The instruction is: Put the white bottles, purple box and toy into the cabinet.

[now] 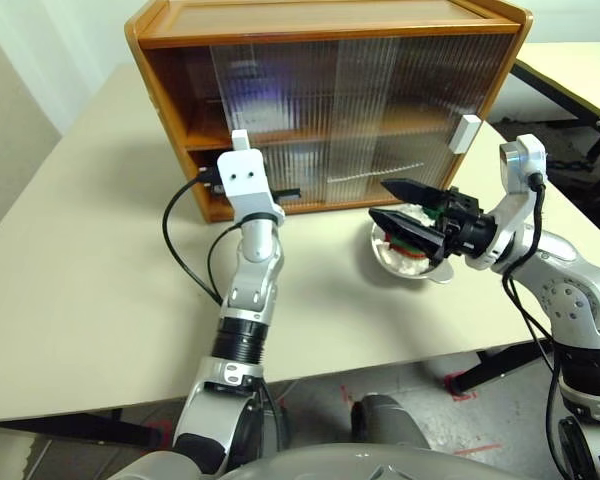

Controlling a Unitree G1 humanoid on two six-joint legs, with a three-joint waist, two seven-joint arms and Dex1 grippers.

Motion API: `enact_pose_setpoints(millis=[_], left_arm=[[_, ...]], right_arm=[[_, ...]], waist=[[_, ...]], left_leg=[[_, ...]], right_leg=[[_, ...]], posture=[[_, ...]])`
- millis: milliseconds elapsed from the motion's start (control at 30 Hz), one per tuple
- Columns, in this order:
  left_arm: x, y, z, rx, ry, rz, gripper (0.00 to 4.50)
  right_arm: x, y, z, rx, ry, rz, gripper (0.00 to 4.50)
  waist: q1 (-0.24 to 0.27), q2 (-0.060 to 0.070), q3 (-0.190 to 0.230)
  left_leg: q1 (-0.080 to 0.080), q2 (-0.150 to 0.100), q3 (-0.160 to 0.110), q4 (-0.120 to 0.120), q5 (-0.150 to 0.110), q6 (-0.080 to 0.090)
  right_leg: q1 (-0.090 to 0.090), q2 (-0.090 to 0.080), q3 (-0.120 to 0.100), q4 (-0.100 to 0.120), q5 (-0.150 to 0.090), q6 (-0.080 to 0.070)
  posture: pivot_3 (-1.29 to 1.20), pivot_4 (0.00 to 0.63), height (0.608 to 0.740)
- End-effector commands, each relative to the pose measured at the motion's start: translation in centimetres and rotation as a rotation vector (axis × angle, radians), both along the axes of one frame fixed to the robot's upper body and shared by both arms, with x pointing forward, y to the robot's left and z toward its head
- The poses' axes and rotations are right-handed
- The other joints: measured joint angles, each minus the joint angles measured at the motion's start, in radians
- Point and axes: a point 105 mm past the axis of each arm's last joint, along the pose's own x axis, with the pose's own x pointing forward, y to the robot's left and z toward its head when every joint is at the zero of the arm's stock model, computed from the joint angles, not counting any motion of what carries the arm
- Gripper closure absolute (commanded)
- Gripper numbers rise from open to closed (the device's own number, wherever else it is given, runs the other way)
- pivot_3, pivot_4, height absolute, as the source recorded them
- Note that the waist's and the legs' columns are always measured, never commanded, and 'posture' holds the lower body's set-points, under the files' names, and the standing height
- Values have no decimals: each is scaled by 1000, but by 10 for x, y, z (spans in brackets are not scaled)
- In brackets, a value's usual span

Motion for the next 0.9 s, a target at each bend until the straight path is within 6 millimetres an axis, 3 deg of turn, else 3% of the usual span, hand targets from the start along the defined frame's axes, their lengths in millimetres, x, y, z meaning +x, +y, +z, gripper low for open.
enact_pose_setpoints(millis=[33,667,900], left_arm=[[-2,16,-2,7,11,59,4475],[-9,62,7,36,-15,237,4475],[-12,66,6,61,-5,256,4475]], right_arm=[[1,0,0,-2,-7,7,0],[2,4,-3,1,-4,30,0],[3,6,-4,3,-4,40,0]], waist=[[0,0,0],[1,-2,-1],[2,-3,-2]], left_leg=[[0,0,0,0,0,0],[0,1,0,0,0,-1],[0,2,0,0,0,-1]], right_leg=[[0,0,0,0,0,0],[0,0,0,1,1,0],[0,-1,0,1,1,-1]], posture=[[1,0,740],[33,0,740],[43,0,740]])
